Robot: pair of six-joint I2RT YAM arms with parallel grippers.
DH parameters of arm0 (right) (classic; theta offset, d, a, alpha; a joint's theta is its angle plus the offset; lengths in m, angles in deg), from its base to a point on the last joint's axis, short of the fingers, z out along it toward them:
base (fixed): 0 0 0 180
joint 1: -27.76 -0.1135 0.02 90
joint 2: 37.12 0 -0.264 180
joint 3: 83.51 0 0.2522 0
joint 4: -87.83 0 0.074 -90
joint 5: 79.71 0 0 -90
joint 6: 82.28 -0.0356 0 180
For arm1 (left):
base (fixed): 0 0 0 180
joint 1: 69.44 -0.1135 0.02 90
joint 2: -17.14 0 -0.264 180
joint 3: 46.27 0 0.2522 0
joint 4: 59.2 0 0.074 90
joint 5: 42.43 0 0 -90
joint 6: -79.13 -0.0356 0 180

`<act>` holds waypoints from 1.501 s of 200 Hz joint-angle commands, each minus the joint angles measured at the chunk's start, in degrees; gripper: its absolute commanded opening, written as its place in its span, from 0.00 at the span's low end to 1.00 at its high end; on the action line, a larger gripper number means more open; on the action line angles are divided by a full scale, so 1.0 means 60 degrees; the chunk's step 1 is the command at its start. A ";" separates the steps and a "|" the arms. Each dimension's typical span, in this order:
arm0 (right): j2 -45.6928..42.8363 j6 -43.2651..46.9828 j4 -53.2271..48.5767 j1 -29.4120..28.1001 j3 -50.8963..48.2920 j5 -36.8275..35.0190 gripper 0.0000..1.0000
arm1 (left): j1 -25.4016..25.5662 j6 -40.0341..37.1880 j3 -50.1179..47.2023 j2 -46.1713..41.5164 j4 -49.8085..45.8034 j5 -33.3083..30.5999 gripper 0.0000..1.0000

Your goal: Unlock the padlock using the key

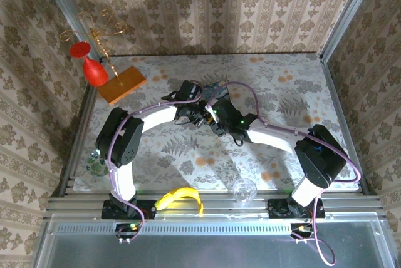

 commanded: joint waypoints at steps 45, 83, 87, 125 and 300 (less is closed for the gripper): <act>-0.0015 0.0131 0.0036 -0.0038 -0.0459 -0.0739 0.30 | -0.0021 0.0292 0.0175 -0.0066 0.0258 0.0726 0.00; 0.0066 0.0133 0.0073 -0.0018 -0.0448 -0.0948 0.28 | -0.0065 0.0286 0.0090 -0.0111 0.0261 0.0740 0.00; 0.0078 0.0141 0.0052 -0.0022 -0.0451 -0.0971 0.28 | -0.0065 0.0294 0.0087 -0.0117 0.0274 0.0740 0.00; 0.0151 0.0261 0.0071 -0.0009 -0.0514 -0.1025 0.28 | -0.0108 0.0333 0.0072 -0.0126 0.0362 0.0740 0.00; 0.0599 0.0424 0.0611 0.0203 -0.0779 -0.1029 0.23 | -0.0271 0.0269 0.0076 -0.0257 0.0496 0.1522 0.00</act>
